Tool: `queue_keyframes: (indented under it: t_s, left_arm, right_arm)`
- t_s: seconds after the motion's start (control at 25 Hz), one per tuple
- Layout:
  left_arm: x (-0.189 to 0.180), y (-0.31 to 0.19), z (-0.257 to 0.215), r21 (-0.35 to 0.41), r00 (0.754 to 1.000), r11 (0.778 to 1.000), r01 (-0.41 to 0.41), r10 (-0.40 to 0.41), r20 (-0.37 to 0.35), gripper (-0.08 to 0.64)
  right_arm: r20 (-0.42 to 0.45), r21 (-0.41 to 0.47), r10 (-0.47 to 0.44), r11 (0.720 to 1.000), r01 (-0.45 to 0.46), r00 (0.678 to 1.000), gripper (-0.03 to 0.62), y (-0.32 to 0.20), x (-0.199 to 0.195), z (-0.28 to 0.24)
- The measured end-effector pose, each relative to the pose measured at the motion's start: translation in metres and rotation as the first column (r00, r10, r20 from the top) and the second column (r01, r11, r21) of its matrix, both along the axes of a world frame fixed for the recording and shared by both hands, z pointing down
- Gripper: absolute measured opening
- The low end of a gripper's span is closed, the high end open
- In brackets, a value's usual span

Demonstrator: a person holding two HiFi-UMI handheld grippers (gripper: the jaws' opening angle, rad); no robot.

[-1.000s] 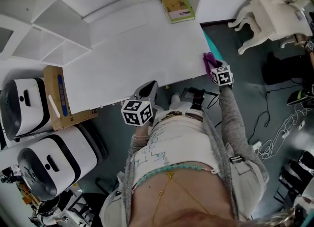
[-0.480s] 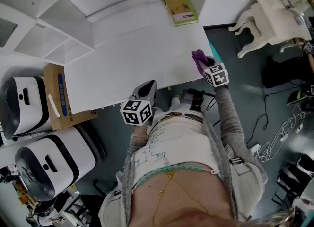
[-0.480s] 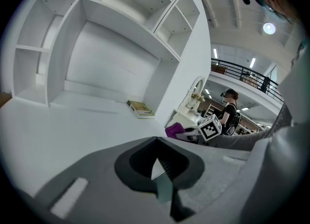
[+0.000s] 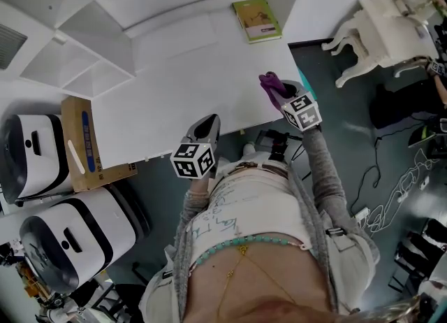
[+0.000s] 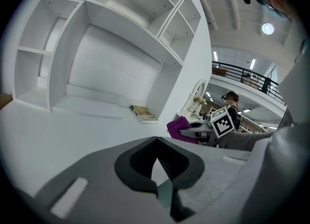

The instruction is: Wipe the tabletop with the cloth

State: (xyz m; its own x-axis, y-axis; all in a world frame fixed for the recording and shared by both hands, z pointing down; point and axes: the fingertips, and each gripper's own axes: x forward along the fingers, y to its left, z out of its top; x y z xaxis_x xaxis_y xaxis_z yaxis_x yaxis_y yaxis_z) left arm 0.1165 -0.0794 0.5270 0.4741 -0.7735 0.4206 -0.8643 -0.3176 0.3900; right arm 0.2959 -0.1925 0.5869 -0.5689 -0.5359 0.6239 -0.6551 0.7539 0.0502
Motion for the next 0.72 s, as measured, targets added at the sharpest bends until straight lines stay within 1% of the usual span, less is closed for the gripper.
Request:
queue_keyframes:
  t_s: [0.2, 0.4, 0.56, 0.72]
  left_arm:
    - [-0.005, -0.005, -0.003, 0.009, 1.0, 1.0, -0.001, 0.001, -0.009, 0.0]
    - [-0.016, -0.006, -0.007, 0.013, 0.999, 1.0, 0.014, -0.013, -0.033, 0.0]
    - [-0.026, -0.008, -0.009, 0.022, 0.999, 1.0, 0.02, -0.02, -0.029, 0.0]
    - [-0.034, -0.012, -0.015, 0.039, 0.999, 0.999, 0.032, -0.031, -0.024, 0.0]
  right_arm:
    - [0.01, 0.017, -0.047, 0.999, 0.046, 0.999, 0.094, 0.005, -0.027, -0.019]
    - [0.04, 0.035, -0.093, 0.995, 0.092, 0.995, 0.094, 0.012, -0.053, -0.036]
    - [0.051, 0.07, -0.125, 0.99, 0.121, 0.991, 0.094, 0.015, -0.074, -0.052]
    - [0.062, 0.088, -0.173, 0.982, 0.167, 0.983, 0.094, 0.021, -0.098, -0.068]
